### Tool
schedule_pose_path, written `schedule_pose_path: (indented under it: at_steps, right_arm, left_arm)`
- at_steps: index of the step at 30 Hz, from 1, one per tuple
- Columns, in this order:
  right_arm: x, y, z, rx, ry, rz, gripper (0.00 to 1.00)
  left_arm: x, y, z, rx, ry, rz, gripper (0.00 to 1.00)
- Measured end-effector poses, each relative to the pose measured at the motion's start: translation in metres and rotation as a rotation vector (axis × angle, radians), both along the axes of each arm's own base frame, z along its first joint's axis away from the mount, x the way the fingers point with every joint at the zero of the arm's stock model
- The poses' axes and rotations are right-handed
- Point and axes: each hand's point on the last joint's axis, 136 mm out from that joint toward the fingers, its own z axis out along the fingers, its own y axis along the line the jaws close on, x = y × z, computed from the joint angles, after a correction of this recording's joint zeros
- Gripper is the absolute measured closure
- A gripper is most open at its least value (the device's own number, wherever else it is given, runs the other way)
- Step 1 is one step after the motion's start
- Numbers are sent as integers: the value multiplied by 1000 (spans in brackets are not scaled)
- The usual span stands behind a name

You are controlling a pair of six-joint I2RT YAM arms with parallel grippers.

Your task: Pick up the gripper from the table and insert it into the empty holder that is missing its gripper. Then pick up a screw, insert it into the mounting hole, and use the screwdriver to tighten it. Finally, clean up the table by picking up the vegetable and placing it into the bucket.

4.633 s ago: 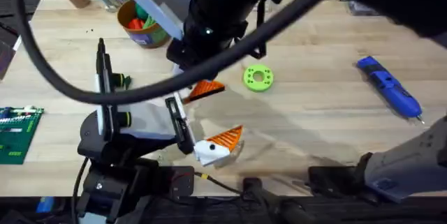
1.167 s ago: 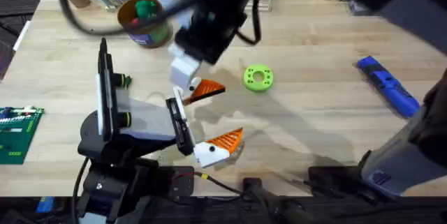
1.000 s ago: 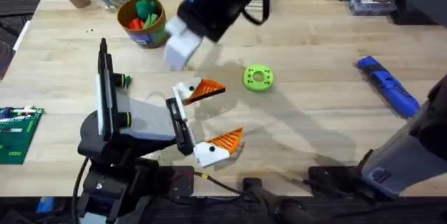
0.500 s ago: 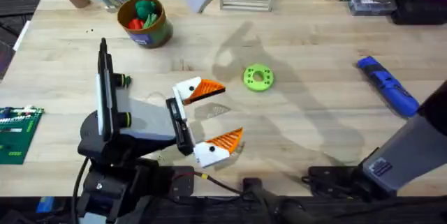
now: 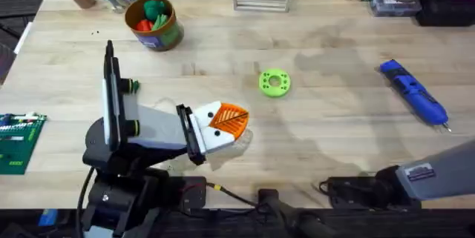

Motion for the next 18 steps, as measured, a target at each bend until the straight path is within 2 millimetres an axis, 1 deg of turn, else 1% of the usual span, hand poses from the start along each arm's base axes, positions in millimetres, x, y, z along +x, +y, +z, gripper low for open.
schedule_pose_path:
  at_steps: [3, 5, 7, 9, 12, 18]
  right_arm:
    - [-10, -31, 18, -2, -38, -66, 19]
    - [-18, -48, 25, -8, -48, -100, 17]
    - [-25, -62, 29, -15, -52, -129, 16]
    - [-32, -74, 28, -21, -46, -153, 17]
    - [-43, -88, 17, -31, -13, -181, 17]
    - [-67, -111, -20, -46, 50, -229, 17]
  left_arm:
    - [0, 0, 0, 0, 0, 0, 997]
    - [0, 0, 0, 0, 0, 0, 997]
    - [0, 0, 0, 0, 0, 0, 997]
    - [0, 0, 0, 0, 0, 0, 997]
    - [0, 0, 0, 0, 0, 0, 997]
    - [0, 0, 0, 0, 0, 0, 997]
